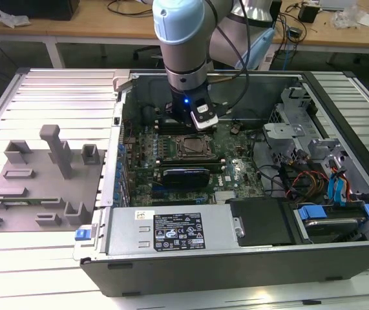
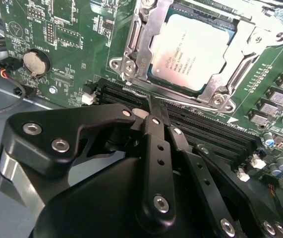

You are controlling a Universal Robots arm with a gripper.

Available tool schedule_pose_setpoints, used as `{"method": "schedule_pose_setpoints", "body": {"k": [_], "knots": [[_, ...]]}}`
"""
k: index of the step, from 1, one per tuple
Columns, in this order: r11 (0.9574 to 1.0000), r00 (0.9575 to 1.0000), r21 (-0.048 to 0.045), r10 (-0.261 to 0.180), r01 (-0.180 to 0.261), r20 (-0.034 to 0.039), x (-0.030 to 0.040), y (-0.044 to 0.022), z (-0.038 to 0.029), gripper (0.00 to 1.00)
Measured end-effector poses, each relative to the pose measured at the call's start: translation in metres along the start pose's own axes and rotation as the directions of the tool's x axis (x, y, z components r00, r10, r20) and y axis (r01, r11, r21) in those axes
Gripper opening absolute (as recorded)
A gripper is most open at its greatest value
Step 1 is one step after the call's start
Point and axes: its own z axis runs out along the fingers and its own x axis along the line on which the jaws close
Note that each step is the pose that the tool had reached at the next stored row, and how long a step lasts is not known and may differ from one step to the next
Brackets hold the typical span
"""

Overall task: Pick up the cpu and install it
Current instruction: 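Install the first cpu locking lever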

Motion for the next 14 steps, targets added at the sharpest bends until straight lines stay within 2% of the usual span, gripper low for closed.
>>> {"method": "schedule_pose_setpoints", "body": {"k": [1,4,9,11,12,14], "knots": [[0.9999,1.0000,0.0110,-0.003,0.003,0.0061,0.0000,-0.0001,0.0002,0.11],[0.9997,0.9999,0.0219,-0.006,0.005,0.0155,0.0001,-0.0004,0.0007,0.11],[0.9997,0.9994,0.0250,-0.009,0.009,0.0328,0.0004,-0.0009,0.0028,0.11],[0.9996,0.9989,0.0251,-0.012,0.011,0.0446,0.0007,-0.0013,0.0042,0.11],[0.9996,0.9988,0.0249,-0.012,0.011,0.0477,0.0006,-0.0014,0.0044,0.11],[0.9996,0.9988,0.0246,-0.012,0.011,0.0483,0.0006,-0.0014,0.0045,0.11]]}}
